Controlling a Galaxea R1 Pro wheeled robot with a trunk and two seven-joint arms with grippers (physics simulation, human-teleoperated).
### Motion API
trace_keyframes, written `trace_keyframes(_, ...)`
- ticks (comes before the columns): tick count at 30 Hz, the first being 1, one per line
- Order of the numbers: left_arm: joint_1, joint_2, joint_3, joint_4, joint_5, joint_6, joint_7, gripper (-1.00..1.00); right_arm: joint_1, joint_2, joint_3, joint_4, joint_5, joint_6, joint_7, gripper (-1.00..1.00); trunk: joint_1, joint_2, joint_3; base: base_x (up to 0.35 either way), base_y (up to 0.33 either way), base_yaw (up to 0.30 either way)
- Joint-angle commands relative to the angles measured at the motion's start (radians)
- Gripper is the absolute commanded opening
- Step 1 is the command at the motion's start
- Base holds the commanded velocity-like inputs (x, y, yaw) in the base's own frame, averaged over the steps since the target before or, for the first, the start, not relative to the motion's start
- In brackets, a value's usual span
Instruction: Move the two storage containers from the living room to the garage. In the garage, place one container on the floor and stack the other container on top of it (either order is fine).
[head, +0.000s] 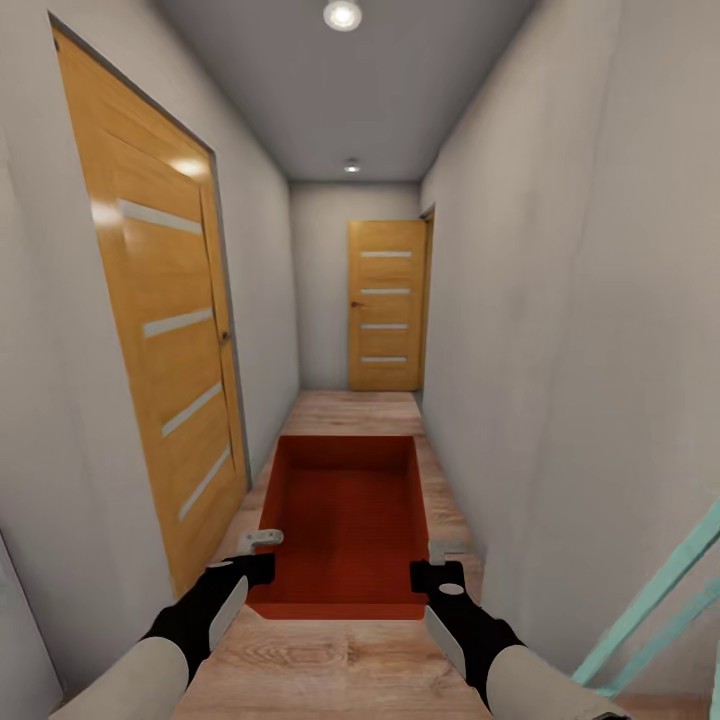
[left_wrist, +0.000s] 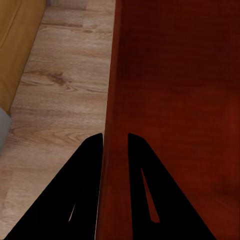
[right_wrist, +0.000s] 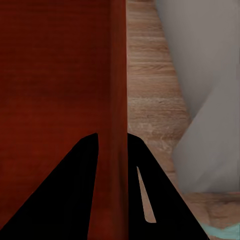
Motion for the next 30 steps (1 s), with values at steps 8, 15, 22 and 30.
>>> trace_keyframes(8, 0.0, 0.006, 0.002, 0.0, -0.005, 0.007, 0.054, -1.0, -0.002, -0.001, -0.03, -0.009, 0.014, -0.01, -0.103, -1.0, 0.001, -0.001, -0.001, 0.322, 0.111, 0.0)
trace_keyframes(15, 0.0, 0.007, 0.002, 0.001, -0.005, 0.007, 0.054, -1.0, -0.002, -0.001, -0.029, -0.009, 0.014, -0.01, -0.103, -1.0, 0.001, -0.001, -0.001, 0.322, 0.023, 0.0)
trace_keyframes(22, 0.0, 0.008, 0.002, 0.001, -0.005, 0.007, 0.054, -1.0, -0.002, -0.002, -0.03, -0.009, 0.014, -0.009, -0.103, -1.0, 0.001, -0.001, -0.001, 0.322, 0.001, 0.0)
trace_keyframes(30, 0.0, 0.008, 0.002, 0.001, -0.005, 0.007, 0.054, -1.0, -0.002, -0.003, -0.03, -0.009, 0.014, -0.009, -0.103, -1.0, 0.001, -0.001, -0.001, 0.322, 0.0, 0.0)
